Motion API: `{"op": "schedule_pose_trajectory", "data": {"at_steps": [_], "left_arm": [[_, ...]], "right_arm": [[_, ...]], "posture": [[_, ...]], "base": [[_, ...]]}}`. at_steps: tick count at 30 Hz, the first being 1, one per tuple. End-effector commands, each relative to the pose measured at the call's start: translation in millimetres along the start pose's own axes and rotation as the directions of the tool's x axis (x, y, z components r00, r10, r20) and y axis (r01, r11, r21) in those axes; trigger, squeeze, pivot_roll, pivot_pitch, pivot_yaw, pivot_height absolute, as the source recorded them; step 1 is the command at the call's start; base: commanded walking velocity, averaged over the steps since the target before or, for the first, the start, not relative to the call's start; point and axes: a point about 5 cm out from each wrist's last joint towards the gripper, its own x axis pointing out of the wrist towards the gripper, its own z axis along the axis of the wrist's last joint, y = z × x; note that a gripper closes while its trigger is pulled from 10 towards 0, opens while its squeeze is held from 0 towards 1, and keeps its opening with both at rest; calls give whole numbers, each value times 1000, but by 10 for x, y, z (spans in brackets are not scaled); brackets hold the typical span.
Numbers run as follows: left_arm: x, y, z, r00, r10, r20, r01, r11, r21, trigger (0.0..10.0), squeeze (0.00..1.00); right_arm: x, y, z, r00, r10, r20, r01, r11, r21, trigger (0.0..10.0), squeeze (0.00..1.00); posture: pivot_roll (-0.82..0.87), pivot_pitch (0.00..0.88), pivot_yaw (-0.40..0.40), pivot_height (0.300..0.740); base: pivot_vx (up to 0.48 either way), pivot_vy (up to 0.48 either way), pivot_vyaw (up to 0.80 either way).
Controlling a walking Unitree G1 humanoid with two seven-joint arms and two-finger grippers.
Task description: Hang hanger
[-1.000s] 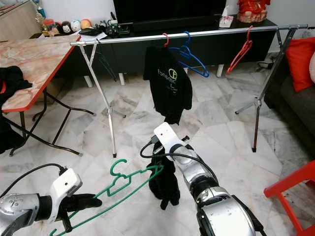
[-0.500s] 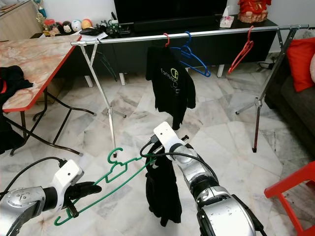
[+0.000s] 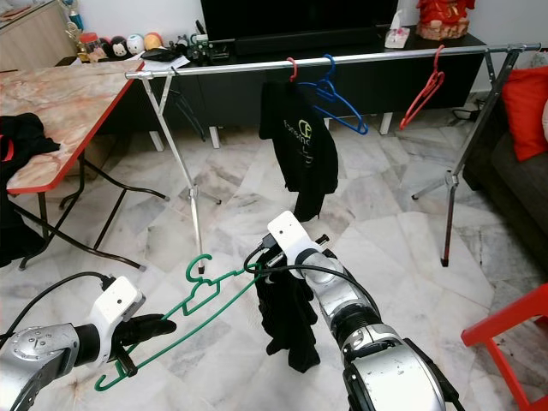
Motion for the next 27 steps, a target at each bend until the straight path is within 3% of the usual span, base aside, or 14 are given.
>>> {"op": "schedule_pose_trajectory", "data": {"at_steps": [1,11,14,24,27], "left_arm": [[-38,73,26,999,32,13,-32,999,6,10000,0],[-24,86,28,999,39,24,-39,999,-3,10000,0],[77,48,175,991,-114,73,114,993,-1,10000,0],[40,17,181,988,-140,72,140,990,4,10000,0],[-20,-26,207,979,-198,57,197,980,22,10000,0]], "right_arm": [[18,-7,122,999,2,40,-2,1000,-2,10000,0],[15,-9,113,999,2,37,-2,1000,1,10000,0],[-5,0,168,990,137,25,-135,989,-56,10000,0],[1,-16,177,993,112,29,-111,993,-45,10000,0],[8,-16,213,993,113,35,-111,993,-45,10000,0]], "posture": [[-33,0,86,740],[-33,0,86,740],[-49,7,83,740],[-44,0,79,740],[-44,0,80,740]], "base": [[0,0,0],[0,0,0],[0,0,0],[0,0,0],[0,0,0]]}}
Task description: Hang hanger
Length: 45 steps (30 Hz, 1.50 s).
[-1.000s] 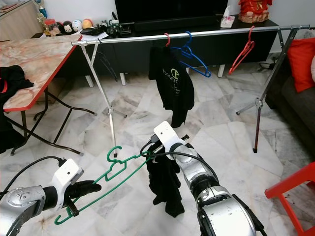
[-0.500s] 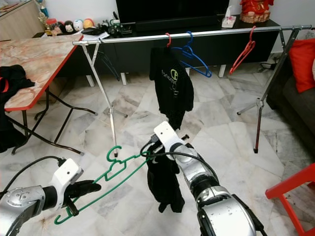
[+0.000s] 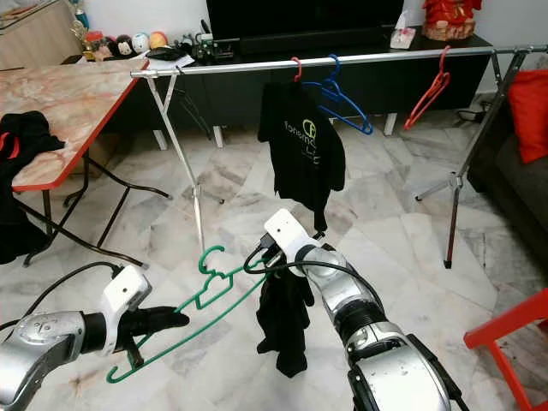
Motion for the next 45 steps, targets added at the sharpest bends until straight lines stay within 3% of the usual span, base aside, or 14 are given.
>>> {"op": "schedule_pose_trajectory", "data": {"at_steps": [1,12,15,28,30,33,45], "left_arm": [[-42,-26,34,999,-42,-1,42,999,9,10000,0],[-77,-55,46,997,-82,-15,82,996,17,10000,0],[-6,99,17,997,69,-23,-68,996,57,10000,0],[31,84,23,999,42,6,-42,999,25,10000,0],[35,99,33,999,55,1,-55,998,42,10000,0],[58,224,30,988,153,-20,-151,985,85,10000,0],[108,281,69,979,204,-17,-202,975,92,10000,0]], "right_arm": [[20,3,141,999,7,39,-7,1000,-8,10000,0],[10,-16,152,999,5,37,-5,1000,-9,10000,0],[-4,-44,232,998,5,64,-4,1000,-19,10000,0],[-69,-6,332,992,84,90,-79,995,-54,10000,0],[-75,11,322,992,96,83,-92,994,-51,10000,0],[-117,22,364,991,107,85,-104,994,-35,10000,0],[-240,77,488,987,126,104,-122,992,-44,10000,0]], "posture": [[-44,0,80,740],[-44,0,80,740],[-51,0,82,740],[-58,0,81,740],[-57,0,81,740],[-58,0,83,740],[-63,0,85,740]], "base": [[0,0,0],[0,0,0],[0,0,0],[0,0,0],[0,0,0],[0,0,0],[0,0,0]]}}
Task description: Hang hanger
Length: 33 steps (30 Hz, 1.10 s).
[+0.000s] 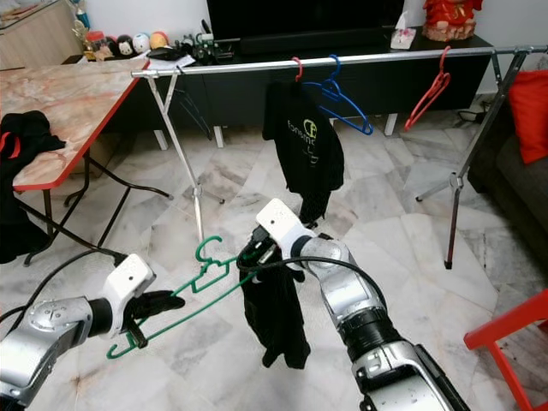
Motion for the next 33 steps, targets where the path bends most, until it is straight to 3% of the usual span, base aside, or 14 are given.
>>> {"op": "schedule_pose_trajectory", "data": {"at_steps": [1,5,10,13,18,29,33], "left_arm": [[-8,41,-22,1000,18,-25,-18,1000,22,10000,0],[-5,35,-32,999,15,-30,-14,1000,24,10000,0],[8,-20,-28,999,-33,-43,33,999,22,10000,0],[33,98,-41,995,76,-58,-75,997,30,10000,0],[43,143,-33,992,121,-45,-119,992,35,10000,0],[65,-80,70,996,-75,41,76,997,-17,10000,0],[63,-71,118,996,-65,65,66,998,-15,10000,0]], "right_arm": [[-13,48,124,999,22,46,-22,1000,-2,10000,0],[-27,60,139,999,25,48,-25,1000,3,10000,0],[-99,78,346,994,69,81,-64,996,-70,10000,0],[-113,89,344,996,48,72,-44,998,-49,10000,0],[-109,98,292,998,39,53,-37,998,-44,10000,0],[-193,295,409,978,194,83,-184,977,-109,10000,0],[-211,325,428,974,212,83,-201,972,-117,10000,0]], "posture": [[-70,0,89,740],[-70,0,89,740],[-75,0,90,740],[-77,0,91,740],[-75,0,91,740],[-82,0,90,740],[-85,0,90,740]], "base": [[0,0,0],[0,0,0],[0,0,0],[0,0,0],[0,0,0],[0,0,0],[0,0,0]]}}
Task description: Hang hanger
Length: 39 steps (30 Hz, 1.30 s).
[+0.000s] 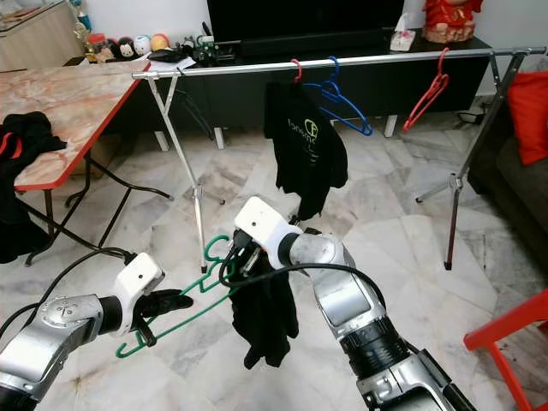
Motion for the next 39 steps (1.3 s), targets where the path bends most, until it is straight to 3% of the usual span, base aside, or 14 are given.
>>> {"op": "schedule_pose_trajectory", "data": {"at_steps": [1,6,9,12,17,23,30,34,39], "left_arm": [[-28,54,85,998,51,37,-52,999,8,10000,0],[-15,150,68,989,145,1,-145,989,35,10000,0],[-20,260,54,968,251,-24,-249,967,54,10000,0],[-19,271,52,964,263,-26,-261,964,56,10000,0],[-114,57,-59,992,88,-95,-83,995,53,10000,0],[-188,15,-99,992,46,-120,-40,998,51,10000,0],[-190,126,-22,985,147,-85,-141,988,67,10000,0],[-241,30,13,994,53,-99,-47,997,68,10000,0],[-295,-9,-50,989,35,-140,-24,997,79,10000,0]], "right_arm": [[-12,61,119,999,31,36,-30,999,-24,10000,0],[-21,67,123,999,30,27,-29,999,-27,10000,0],[-27,51,119,1000,20,20,-20,1000,-20,10000,0],[-30,51,120,1000,19,18,-19,1000,-18,10000,0],[-35,-174,7,991,-127,-38,128,992,23,10000,0],[0,-181,4,990,-134,-41,135,990,32,10000,0],[25,-171,23,991,-131,-33,132,990,38,10000,0],[31,-195,-56,986,-156,-60,158,987,29,10000,0],[45,-228,-102,980,-182,-76,187,981,53,10000,0]], "posture": [[-85,0,90,740],[-84,0,89,740],[-84,0,88,740],[-84,0,88,740],[-78,0,78,740],[-70,0,74,740],[-65,0,71,740],[-71,1,73,740],[-64,0,71,740]], "base": [[0,0,0],[0,0,0],[0,0,0],[0,0,0],[0,0,0],[0,0,0],[0,0,0],[0,0,0],[0,0,0]]}}
